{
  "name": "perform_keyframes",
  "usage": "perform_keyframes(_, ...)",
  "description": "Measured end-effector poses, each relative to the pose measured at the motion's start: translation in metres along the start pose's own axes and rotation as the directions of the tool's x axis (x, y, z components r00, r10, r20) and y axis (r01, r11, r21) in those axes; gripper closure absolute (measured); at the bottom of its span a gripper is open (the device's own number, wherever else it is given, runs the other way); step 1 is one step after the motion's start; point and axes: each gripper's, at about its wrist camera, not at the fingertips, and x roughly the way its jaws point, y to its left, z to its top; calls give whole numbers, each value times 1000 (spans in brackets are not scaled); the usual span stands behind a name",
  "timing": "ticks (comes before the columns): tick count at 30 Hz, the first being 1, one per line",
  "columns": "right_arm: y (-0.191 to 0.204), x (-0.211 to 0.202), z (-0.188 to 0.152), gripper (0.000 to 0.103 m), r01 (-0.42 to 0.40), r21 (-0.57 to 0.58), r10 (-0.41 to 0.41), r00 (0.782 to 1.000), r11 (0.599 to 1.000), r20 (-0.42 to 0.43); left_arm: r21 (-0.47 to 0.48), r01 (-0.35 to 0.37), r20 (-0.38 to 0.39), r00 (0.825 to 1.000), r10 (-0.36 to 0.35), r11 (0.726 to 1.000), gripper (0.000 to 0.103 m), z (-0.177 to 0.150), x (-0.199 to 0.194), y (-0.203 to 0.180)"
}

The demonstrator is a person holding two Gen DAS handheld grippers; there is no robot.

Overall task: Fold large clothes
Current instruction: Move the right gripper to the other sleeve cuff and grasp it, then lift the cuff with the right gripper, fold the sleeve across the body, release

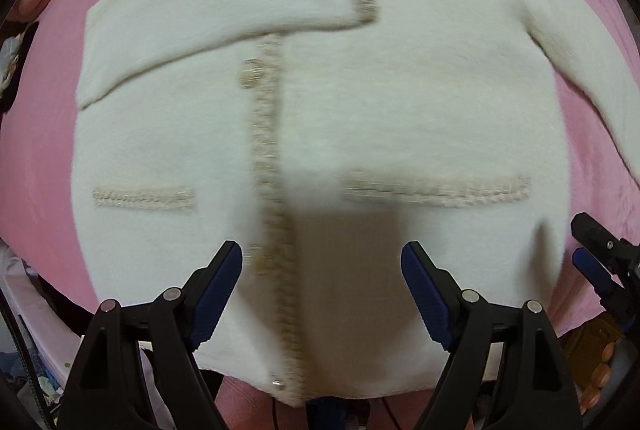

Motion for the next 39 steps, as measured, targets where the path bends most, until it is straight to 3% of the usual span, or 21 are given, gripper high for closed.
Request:
perform_keyframes(5, -78, -24, 35, 28, -19, 155, 11, 998, 988, 54, 43, -6, -18, 1000, 7, 999, 22, 2, 1, -53)
perform_keyframes(8, -126, -40, 57, 28, -77, 268, 48, 992, 960, 113, 67, -14, -21, 1000, 15, 998, 22, 14, 3, -81)
perform_keyframes(11, -170, -52, 78, 28, -183, 387, 115, 974, 904, 194, 86, -29, -30, 999, 32, 996, 22, 24, 5, -105)
perform_keyframes(14, -201, -56, 90, 28, -287, 507, 163, 947, 812, 276, 94, -29, -39, 999, 33, 995, 22, 28, -1, -139)
perform_keyframes(16, -216, -58, 100, 28, -342, 566, 172, 927, 750, 333, 104, -43, -45, 998, 48, 994, 22, 34, 2, -153)
perform_keyframes(18, -223, -60, 110, 28, -356, 592, 153, 919, 723, 364, 105, -52, -50, 997, 57, 993, 22, 40, -1, -169)
perform_keyframes(21, -226, -67, 129, 28, -342, 598, 94, 909, 725, 405, 89, -41, -50, 998, 46, 995, 22, 49, -6, -182)
perform_keyframes(25, -220, -79, 155, 29, -278, 580, -19, 892, 765, 452, 82, -25, -36, 999, 28, 996, 22, 60, -9, -185)
perform_keyframes(29, -225, -90, 176, 51, -186, 581, -116, 889, 793, 443, 78, -25, -5, 1000, 25, 997, 22, 66, -14, -170)
perform_keyframes(32, -220, -96, 174, 79, -164, 579, -158, 871, 799, 465, 58, -11, 1, 1000, 11, 998, 22, 69, -14, -155)
perform_keyframes(33, -220, -97, 170, 92, -150, 580, -181, 862, 801, 473, 51, -4, -1, 1000, 4, 999, 22, 69, -13, -147)
perform_keyframes(35, -215, -101, 164, 95, -90, 572, -244, 843, 815, 480, 25, 10, 1, 1000, -10, 1000, 22, 71, -6, -120)
perform_keyframes(38, -189, -112, 150, 95, -5, 549, -341, 780, 836, 525, -25, -6, 22, 1000, 7, 1000, 22, 74, 6, -70)
perform_keyframes(39, -175, -120, 147, 96, 10, 533, -364, 742, 846, 563, -42, -13, 33, 999, 14, 999, 22, 74, 5, -57)
